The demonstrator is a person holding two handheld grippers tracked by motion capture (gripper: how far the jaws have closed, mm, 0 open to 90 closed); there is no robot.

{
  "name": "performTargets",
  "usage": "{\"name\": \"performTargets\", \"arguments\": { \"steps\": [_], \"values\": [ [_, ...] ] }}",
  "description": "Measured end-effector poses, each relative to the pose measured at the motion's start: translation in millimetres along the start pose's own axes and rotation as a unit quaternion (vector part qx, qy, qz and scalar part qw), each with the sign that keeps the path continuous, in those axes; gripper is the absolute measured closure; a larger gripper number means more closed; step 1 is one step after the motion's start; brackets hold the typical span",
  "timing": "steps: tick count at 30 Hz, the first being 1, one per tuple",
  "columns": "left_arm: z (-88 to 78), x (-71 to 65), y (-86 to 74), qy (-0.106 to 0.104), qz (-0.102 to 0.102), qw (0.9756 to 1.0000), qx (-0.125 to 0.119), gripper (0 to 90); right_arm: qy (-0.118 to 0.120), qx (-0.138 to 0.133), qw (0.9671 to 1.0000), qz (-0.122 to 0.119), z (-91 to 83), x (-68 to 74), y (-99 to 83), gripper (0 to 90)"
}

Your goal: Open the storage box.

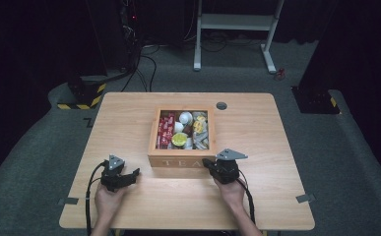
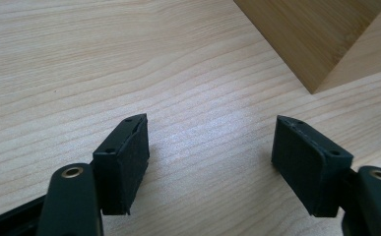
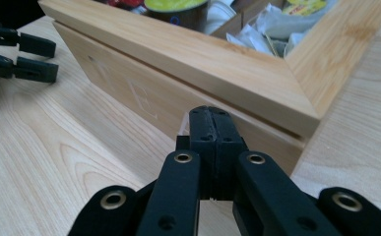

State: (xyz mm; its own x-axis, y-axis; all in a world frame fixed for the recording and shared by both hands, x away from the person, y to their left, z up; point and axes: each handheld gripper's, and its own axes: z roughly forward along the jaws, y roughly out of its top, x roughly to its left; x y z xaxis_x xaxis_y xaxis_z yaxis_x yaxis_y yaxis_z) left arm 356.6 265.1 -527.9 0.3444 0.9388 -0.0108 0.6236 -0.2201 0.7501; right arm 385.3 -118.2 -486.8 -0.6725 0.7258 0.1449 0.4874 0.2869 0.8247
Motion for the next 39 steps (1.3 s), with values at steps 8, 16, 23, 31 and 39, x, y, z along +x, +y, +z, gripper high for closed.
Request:
{"name": "performTargets", "arguments": {
  "steps": [8, 16, 23, 31, 39],
  "values": [
    [0.1, -0.2, 0.0, 0.0, -0.001, 1.0, 0.0, 30.7, 0.001, -0.002, 1.0, 0.006, 0.1, 0.5, 4.1, 90.0],
    [0.1, -0.3, 0.0, 0.0, -0.001, 1.0, 0.0, 30.6, -0.003, -0.002, 1.0, 0.001, 0.3, 1.9, 4.7, 90.0],
    [0.2, -0.2, 0.0, 0.001, 0.001, 1.0, -0.001, 30.6, -0.006, -0.005, 1.0, -0.003, 0.6, 2.4, 5.0, 90.0],
    [0.1, -0.1, 0.2, 0.003, 0.004, 1.0, 0.0, 30.6, -0.006, -0.01, 0.9999, -0.005, 0.4, 2.3, 5.7, 90.0],
    [0.1, -0.3, 0.2, 0.003, 0.005, 1.0, 0.0, 30.6, -0.01, -0.012, 0.9999, -0.006, -0.4, 1.8, 8.3, 90.0]
  ]
}}
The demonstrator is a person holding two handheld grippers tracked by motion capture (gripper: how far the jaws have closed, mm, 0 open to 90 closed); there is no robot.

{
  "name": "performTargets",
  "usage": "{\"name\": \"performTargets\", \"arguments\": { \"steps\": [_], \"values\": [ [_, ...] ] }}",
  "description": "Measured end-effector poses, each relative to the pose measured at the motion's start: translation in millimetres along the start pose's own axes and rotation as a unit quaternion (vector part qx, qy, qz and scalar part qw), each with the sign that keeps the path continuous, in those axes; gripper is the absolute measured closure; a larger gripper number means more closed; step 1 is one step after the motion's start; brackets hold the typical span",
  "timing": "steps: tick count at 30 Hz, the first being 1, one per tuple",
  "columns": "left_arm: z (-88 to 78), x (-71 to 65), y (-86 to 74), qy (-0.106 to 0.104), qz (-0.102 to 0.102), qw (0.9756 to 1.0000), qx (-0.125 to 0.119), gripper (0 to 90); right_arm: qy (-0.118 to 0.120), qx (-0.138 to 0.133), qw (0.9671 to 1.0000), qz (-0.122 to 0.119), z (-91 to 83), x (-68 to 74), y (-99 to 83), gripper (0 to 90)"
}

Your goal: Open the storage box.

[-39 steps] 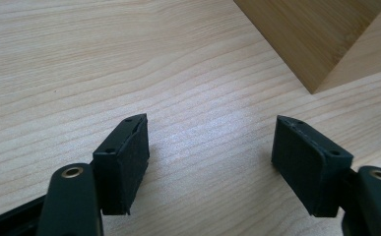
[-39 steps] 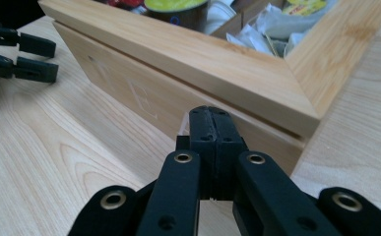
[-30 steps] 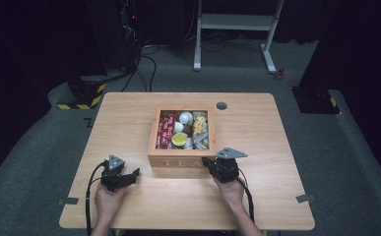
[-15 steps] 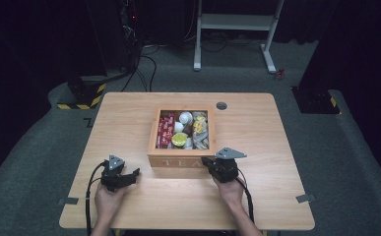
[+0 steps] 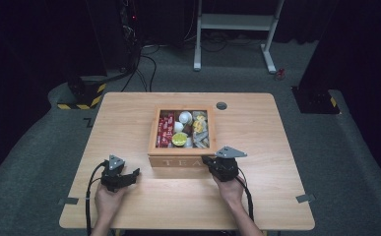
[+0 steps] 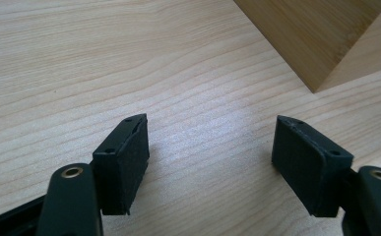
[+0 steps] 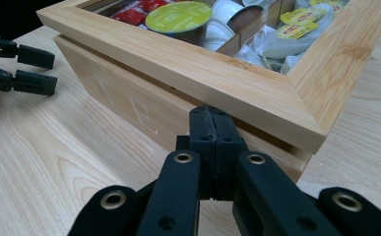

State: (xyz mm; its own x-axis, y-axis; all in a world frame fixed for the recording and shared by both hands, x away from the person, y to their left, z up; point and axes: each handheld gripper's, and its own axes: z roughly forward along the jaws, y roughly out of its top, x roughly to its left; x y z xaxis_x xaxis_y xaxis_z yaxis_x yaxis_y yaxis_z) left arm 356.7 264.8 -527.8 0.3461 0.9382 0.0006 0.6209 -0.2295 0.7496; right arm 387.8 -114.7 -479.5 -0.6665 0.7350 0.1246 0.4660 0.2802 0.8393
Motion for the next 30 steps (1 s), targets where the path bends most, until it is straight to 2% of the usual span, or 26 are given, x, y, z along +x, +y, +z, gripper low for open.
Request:
{"name": "performTargets", "arguments": {
  "steps": [13, 19, 30],
  "values": [
    [0.1, 0.1, 0.0, 0.0, 0.0, 1.0, 0.0, 30.6, -0.004, -0.009, 0.9999, -0.001, -2.1, 1.0, 2.6, 90.0],
    [0.0, 0.0, 0.0, 0.0, 0.0, 1.0, 0.0, 30.6, -0.007, -0.016, 0.9998, -0.01, -3.9, 0.4, 6.9, 90.0],
    [0.1, 0.0, 0.0, 0.0, 0.0, 1.0, -0.001, 30.6, -0.021, -0.026, 0.9993, -0.017, -5.0, 0.2, 13.1, 89.9]
  ]
}}
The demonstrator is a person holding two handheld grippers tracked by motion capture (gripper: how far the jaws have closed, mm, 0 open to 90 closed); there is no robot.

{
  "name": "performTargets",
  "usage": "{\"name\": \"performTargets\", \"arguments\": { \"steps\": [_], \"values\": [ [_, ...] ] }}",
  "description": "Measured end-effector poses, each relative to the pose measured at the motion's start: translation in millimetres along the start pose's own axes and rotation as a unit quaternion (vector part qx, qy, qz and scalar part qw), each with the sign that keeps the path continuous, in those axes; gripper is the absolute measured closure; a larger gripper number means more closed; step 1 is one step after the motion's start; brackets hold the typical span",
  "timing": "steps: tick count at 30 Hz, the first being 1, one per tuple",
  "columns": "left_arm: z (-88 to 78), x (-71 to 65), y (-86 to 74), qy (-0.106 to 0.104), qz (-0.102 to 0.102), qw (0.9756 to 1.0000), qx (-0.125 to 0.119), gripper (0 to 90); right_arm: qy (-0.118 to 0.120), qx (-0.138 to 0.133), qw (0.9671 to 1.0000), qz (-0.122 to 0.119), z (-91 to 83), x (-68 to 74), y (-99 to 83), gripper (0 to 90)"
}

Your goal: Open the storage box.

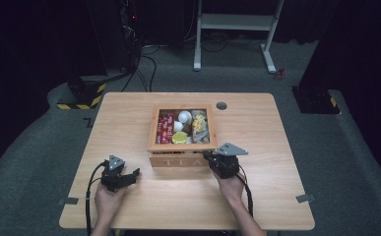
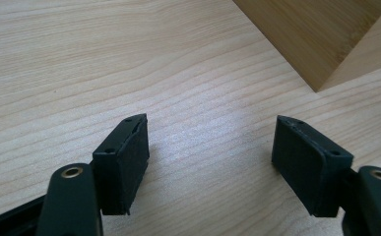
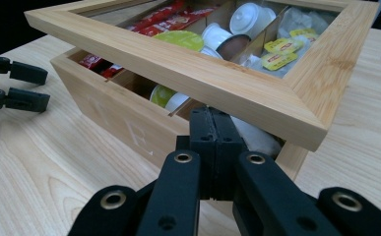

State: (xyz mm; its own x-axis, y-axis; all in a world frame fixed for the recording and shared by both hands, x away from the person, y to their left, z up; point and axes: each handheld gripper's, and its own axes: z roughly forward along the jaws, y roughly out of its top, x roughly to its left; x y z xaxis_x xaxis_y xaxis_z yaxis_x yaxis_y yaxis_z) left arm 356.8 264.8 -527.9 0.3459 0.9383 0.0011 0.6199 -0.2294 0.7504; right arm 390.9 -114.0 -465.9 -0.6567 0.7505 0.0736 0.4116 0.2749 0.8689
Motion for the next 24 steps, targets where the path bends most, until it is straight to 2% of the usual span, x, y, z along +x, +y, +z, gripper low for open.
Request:
{"name": "performTargets", "arguments": {
  "steps": [15, 24],
  "values": [
    [0.2, -0.7, 0.1, 0.003, 0.001, 1.0, 0.0, 30.6, -0.005, -0.014, 0.9999, -0.001, -2.4, -5.9, 17.2, 89.9],
    [0.4, -1.3, 0.1, 0.0, 0.001, 1.0, 0.001, 30.1, 0.002, -0.013, 0.9999, 0.01, -0.9, -12.6, 23.1, 89.9]
  ]
}}
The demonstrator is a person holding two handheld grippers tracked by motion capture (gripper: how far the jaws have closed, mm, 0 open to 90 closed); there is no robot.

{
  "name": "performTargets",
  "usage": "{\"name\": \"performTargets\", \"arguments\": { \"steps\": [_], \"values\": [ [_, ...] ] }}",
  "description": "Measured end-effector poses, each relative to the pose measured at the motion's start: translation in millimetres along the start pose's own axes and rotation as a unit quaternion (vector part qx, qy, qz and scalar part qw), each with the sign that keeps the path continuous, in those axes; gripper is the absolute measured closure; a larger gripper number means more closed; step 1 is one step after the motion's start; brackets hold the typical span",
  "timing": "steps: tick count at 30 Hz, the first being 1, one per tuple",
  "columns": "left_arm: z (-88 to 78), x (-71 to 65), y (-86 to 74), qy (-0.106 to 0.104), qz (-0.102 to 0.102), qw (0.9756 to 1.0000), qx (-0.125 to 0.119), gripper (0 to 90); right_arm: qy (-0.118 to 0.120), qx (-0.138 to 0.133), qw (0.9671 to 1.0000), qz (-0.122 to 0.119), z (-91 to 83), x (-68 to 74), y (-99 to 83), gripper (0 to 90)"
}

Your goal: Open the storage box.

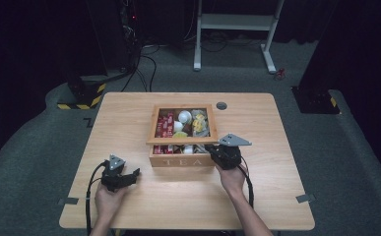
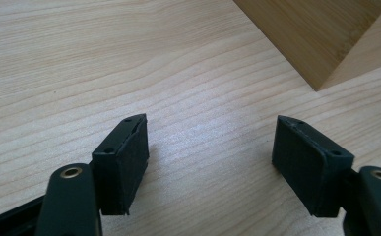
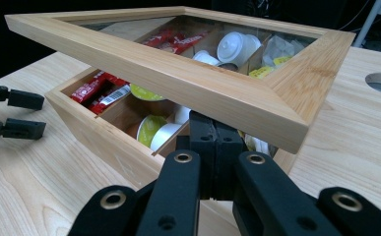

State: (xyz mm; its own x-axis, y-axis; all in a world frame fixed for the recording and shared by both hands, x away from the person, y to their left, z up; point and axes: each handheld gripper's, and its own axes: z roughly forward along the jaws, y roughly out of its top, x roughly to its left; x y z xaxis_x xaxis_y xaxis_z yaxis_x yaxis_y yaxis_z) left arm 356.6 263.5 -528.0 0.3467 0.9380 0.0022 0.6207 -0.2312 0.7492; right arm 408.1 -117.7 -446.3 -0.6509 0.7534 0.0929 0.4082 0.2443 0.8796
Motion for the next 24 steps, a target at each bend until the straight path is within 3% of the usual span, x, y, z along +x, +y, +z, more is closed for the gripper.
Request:
{"name": "performTargets", "arguments": {
  "steps": [24],
  "values": [
    [0.4, -5.4, -0.2, -0.009, 0.007, 0.9999, 0.003, 23.6, 0.014, -0.012, 0.9998, 0.006, -5.0, -10.5, 29.6, 89.6]
  ]
}}
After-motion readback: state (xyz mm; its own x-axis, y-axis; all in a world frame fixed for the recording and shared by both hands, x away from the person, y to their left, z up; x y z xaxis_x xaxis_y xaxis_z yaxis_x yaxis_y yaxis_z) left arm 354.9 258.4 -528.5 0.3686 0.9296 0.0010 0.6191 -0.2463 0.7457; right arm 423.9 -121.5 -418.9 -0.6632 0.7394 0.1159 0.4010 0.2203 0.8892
